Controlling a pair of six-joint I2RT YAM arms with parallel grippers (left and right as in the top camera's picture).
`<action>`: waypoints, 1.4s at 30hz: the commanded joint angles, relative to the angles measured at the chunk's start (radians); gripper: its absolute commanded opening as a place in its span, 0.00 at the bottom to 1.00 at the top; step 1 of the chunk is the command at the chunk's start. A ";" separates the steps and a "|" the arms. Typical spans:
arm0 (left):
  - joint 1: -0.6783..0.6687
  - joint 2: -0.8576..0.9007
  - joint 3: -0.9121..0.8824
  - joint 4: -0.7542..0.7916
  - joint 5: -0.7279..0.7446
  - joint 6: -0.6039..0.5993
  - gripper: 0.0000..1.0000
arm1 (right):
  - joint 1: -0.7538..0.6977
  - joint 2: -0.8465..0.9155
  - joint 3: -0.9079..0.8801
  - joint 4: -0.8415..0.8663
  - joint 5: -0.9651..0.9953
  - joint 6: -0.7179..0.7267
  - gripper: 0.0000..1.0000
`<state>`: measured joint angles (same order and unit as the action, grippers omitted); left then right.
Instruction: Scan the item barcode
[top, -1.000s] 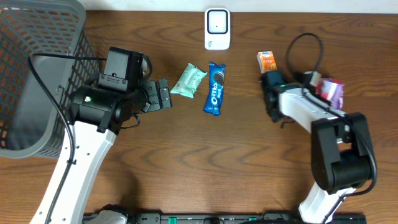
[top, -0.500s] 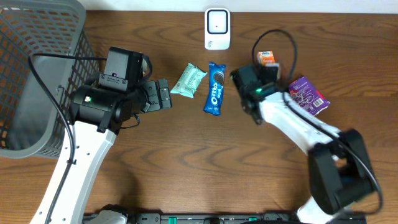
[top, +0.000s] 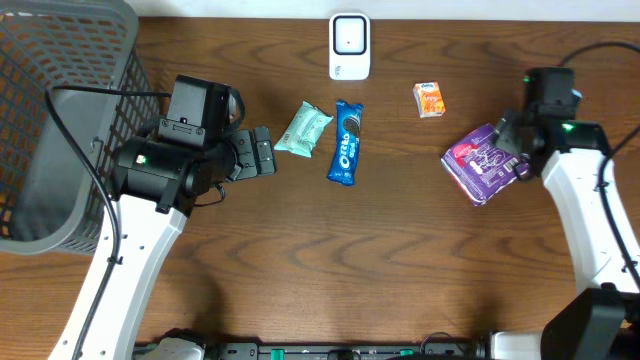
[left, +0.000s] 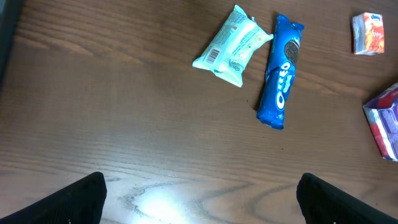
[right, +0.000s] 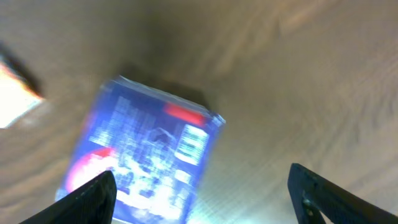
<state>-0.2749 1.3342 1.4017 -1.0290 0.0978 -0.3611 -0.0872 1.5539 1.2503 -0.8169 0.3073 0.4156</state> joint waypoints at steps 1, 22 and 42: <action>0.005 0.007 0.003 -0.003 -0.013 0.017 0.98 | -0.062 0.022 -0.030 -0.013 -0.096 -0.009 0.83; 0.005 0.007 0.003 -0.003 -0.013 0.017 0.98 | -0.201 0.122 -0.204 0.200 -0.180 0.095 0.25; 0.005 0.007 0.003 -0.003 -0.013 0.017 0.98 | -0.107 0.166 -0.285 0.407 -0.705 -0.064 0.16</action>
<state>-0.2749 1.3342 1.4017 -1.0290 0.0978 -0.3611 -0.2325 1.7115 0.9703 -0.4244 -0.2485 0.3885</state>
